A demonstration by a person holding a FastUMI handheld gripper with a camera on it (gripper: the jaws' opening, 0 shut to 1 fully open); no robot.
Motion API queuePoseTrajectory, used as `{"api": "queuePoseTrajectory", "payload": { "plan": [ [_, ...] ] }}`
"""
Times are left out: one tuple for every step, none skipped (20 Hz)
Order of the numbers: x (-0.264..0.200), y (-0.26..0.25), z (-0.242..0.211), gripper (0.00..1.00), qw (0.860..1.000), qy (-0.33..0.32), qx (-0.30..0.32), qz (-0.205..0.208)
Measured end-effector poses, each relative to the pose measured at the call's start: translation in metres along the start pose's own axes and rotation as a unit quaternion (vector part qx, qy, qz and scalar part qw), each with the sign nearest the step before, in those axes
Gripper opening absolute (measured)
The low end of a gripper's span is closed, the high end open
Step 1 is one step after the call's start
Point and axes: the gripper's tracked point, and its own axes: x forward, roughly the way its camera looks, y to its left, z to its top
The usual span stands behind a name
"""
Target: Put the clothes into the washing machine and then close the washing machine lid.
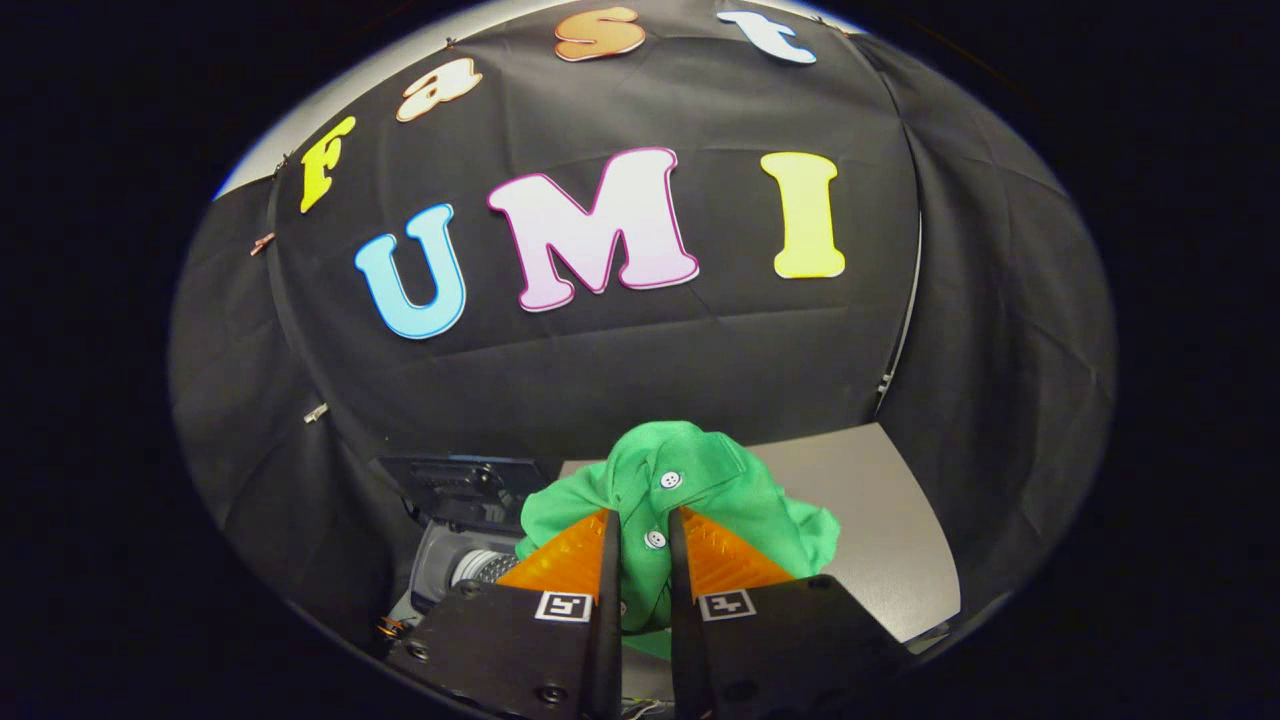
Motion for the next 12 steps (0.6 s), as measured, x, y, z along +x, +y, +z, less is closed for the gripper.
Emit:
{"api": "queuePoseTrajectory", "payload": {
  "plan": [
    [-0.002,0.007,0.005,0.24,1.0,-0.004,0.0,0.002],
    [-0.004,0.015,0.009,0.24,1.0,-0.007,0.0,0.006],
    [-0.005,0.024,0.012,0.24,1.0,-0.009,-0.001,0.011],
    [-0.006,0.034,0.014,0.24,1.0,-0.011,-0.002,0.017],
    [-0.005,0.045,0.014,0.24,1.0,-0.011,-0.004,0.023],
    [-0.004,0.057,0.013,0.24,1.0,-0.01,-0.008,0.028],
    [-0.002,0.068,0.011,0.24,0.999,-0.007,-0.012,0.035],
    [0.002,0.08,0.008,0.24,0.999,-0.005,-0.013,0.042],
    [0.005,0.093,0.004,0.24,0.999,-0.002,-0.011,0.051],
    [0.009,0.107,0.001,0.24,0.998,0.001,-0.009,0.06],
    [0.013,0.121,-0.003,0.24,0.998,0.006,-0.01,0.068],
    [0.017,0.134,-0.008,0.24,0.997,0.009,-0.011,0.077]
  ]
}}
